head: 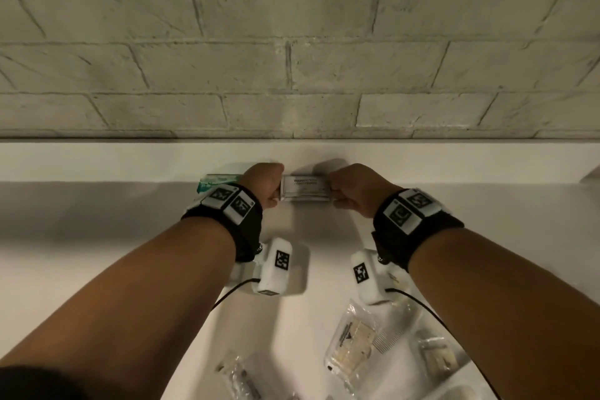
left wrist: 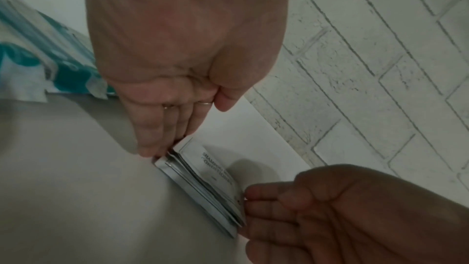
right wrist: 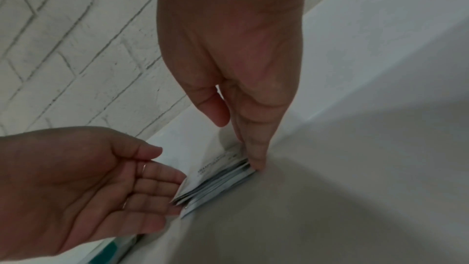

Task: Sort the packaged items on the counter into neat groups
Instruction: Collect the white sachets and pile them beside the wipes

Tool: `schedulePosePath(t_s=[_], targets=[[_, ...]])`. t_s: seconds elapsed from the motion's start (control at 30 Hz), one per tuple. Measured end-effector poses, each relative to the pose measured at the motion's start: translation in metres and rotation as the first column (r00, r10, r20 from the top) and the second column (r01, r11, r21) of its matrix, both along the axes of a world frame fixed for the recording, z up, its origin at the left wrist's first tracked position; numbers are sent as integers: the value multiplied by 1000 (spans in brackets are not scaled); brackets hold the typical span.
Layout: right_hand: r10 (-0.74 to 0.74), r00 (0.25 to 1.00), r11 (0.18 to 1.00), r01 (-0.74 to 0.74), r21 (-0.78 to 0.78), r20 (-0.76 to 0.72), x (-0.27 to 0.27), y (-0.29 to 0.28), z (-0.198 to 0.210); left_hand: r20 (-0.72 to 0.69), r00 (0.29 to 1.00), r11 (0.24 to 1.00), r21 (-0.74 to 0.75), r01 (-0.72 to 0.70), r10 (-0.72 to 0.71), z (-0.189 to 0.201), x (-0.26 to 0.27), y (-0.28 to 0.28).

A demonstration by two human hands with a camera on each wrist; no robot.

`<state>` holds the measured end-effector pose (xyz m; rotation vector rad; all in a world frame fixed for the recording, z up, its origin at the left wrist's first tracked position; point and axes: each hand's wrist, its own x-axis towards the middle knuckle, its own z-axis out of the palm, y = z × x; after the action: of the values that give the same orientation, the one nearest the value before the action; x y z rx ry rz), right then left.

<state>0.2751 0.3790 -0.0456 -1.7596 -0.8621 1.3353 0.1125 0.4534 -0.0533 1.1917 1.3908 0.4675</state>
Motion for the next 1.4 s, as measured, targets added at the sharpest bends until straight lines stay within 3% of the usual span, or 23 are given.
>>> schedulePosePath(t_s=[0.3,0.37,0.43,0.53,0.57,0.7,0.87,0.93,1.03,1.2,1.3,1.4], targets=[[94,984,995,-86,-57,152,4,-14,14,-79,997,999,32,2,0,8,-3,-8],[204,941,976,-173,-134,269,12,-36,24,-220,974,989,126,73,-44,15,-10,-21],[350,855,930,-269,-249,382,23,-65,34,-422,901,944,250,217,-96,28,-16,-43],[549,562,836,-388,-389,619,40,-123,51,-438,856,842,319,435,-276,45,-22,-96],[566,497,820,-421,-387,658,46,-147,55,-453,813,793,307,526,-365,49,-24,-120],[543,526,833,-432,-344,654,59,-231,58,-582,524,505,214,836,-622,55,-31,-201],[615,460,789,-364,-495,641,66,-308,55,-665,244,218,124,968,-706,39,-20,-276],[636,433,770,-317,-553,638,74,-334,53,-684,210,172,124,977,-699,31,-10,-295],[638,449,762,-254,-595,625,87,-368,53,-726,222,126,185,975,-650,25,9,-315],[665,379,716,-76,-694,644,110,-419,53,-771,218,-9,278,960,-598,13,39,-343],[681,437,676,-67,-734,588,127,-443,37,-864,64,-124,144,982,-500,11,39,-355],[609,477,744,-66,-665,633,139,-458,26,-930,-36,-115,7,993,-366,11,32,-359]])
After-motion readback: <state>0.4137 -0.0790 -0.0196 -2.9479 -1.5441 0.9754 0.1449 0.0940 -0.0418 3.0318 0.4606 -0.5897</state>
